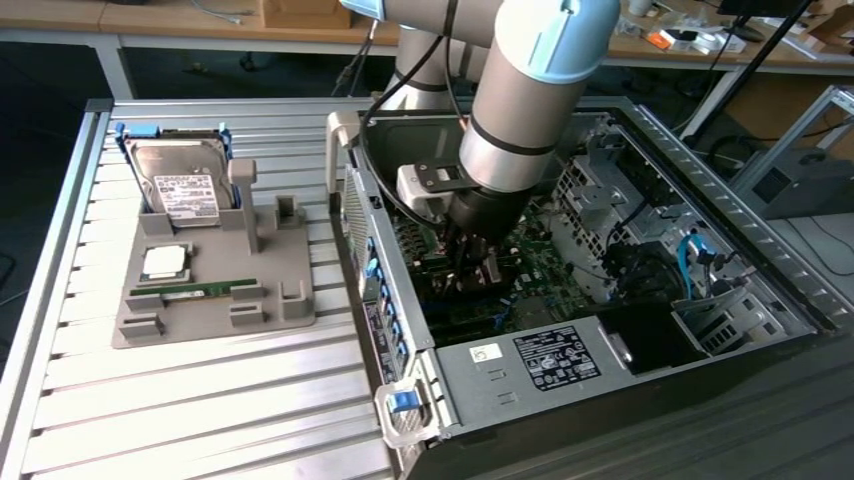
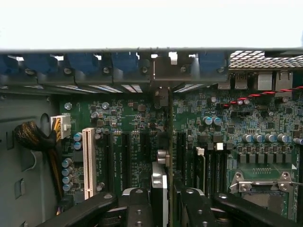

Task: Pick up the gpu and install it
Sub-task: 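Insert the gpu into the slot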

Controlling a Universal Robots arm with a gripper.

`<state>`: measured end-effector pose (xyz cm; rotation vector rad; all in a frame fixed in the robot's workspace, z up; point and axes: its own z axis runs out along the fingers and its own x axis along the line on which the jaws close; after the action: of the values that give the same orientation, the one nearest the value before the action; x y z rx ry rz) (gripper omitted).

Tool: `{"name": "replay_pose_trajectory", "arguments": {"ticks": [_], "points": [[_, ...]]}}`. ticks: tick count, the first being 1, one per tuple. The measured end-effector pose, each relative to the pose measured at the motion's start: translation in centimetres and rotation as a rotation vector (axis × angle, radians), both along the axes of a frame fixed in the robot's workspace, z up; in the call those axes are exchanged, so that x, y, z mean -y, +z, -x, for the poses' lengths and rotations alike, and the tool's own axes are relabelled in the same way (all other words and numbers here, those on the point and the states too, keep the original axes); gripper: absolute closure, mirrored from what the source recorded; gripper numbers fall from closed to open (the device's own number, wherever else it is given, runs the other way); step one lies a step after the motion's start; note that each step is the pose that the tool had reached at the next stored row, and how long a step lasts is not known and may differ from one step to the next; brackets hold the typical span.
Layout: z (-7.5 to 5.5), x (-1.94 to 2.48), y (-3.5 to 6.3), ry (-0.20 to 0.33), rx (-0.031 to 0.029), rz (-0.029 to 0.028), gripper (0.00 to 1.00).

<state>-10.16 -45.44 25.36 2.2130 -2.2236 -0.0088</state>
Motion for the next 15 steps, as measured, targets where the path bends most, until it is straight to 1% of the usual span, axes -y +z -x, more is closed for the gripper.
{"name": "replay_pose_trajectory", "arguments": {"ticks": [1,6,8,11,13,15], "points": [[0.0,0.0,0.0,0.0,0.0,0.0001,0.66],[0.0,0.0,0.05,0.0,-0.0003,0.0006,0.66],[0.0,0.01,0.31,0.0,-0.0002,0.0005,0.66],[0.0,-0.06,1.13,0.0,-0.0001,0.0003,0.66],[0.0,-0.24,2.01,0.0,0.0001,0.0003,0.66],[0.0,-0.4,2.64,0.0,0.0002,0.0004,0.66]]}}
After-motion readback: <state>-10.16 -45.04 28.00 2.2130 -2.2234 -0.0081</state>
